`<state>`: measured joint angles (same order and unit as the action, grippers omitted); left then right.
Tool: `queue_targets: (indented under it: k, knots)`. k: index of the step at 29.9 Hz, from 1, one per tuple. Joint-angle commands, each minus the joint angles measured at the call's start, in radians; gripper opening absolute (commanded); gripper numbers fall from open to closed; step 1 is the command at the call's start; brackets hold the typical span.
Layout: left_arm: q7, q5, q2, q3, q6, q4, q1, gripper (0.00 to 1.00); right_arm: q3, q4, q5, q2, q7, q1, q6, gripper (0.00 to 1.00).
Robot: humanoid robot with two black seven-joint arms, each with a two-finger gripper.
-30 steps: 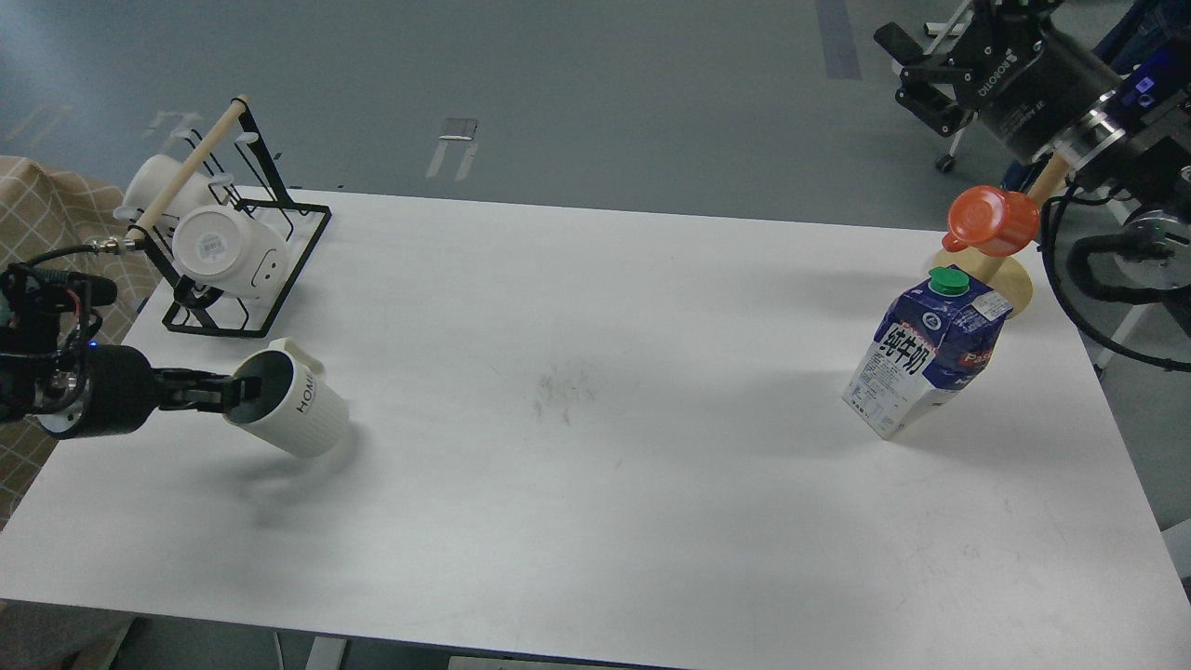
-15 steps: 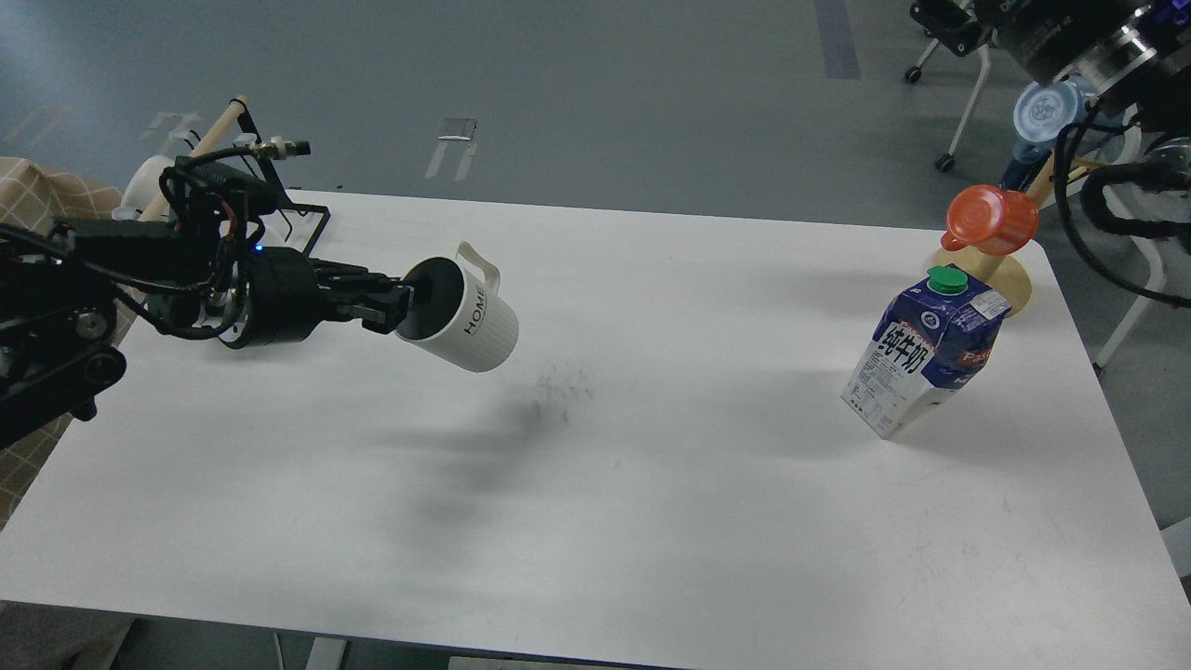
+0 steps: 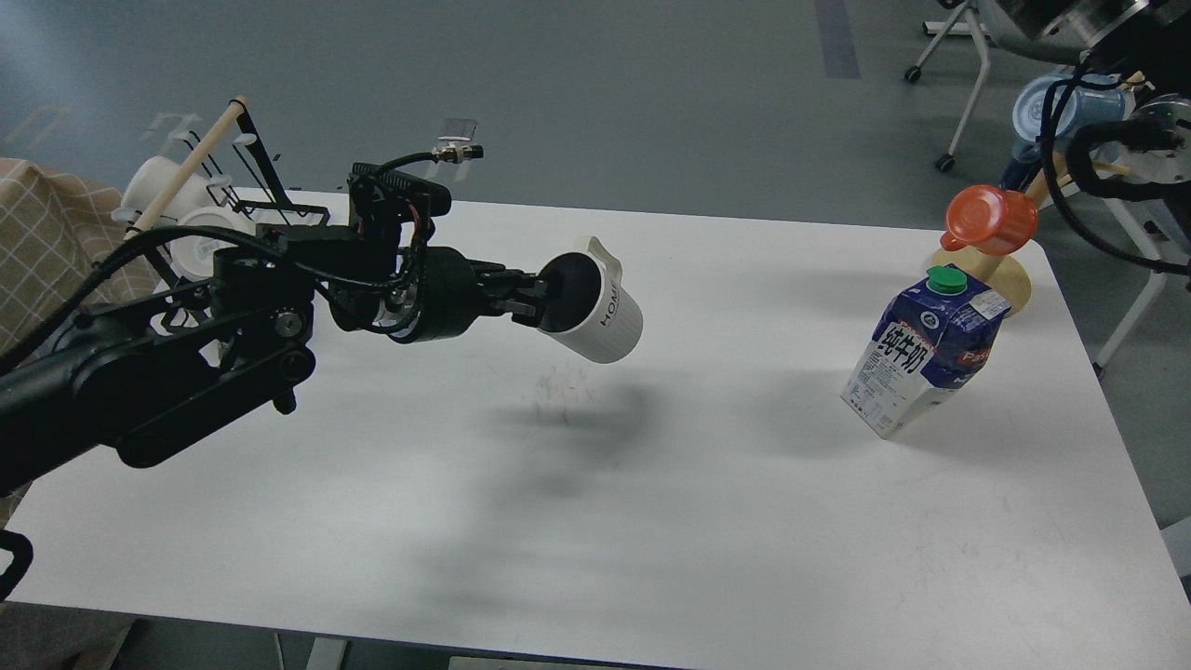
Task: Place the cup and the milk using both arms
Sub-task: 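Carry the cup toward the table center and set it upright, then open the left gripper and raise it away from the cup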
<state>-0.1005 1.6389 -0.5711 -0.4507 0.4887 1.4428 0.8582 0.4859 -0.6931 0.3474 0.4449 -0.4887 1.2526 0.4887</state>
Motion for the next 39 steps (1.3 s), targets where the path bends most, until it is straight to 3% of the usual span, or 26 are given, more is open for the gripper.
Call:
queue_targets:
  k: [1,15,19,39]
  knots:
    - [-0.005,0.001,0.030,0.149,0.000,-0.033,0.076,0.00,-0.001,0.017,0.002,-0.028,0.000,0.002,0.000,1.00]
    - [-0.008,0.001,0.091,0.228,0.000,-0.078,0.145,0.00,-0.001,0.018,0.002,-0.054,0.000,-0.004,0.000,1.00]
    - [-0.050,-0.001,0.090,0.260,0.000,-0.098,0.145,0.00,-0.001,0.018,0.002,-0.054,0.000,-0.007,0.000,1.00]
    - [-0.058,-0.001,0.076,0.328,0.000,-0.122,0.142,0.00,-0.001,0.017,-0.001,-0.054,0.000,-0.018,0.000,1.00]
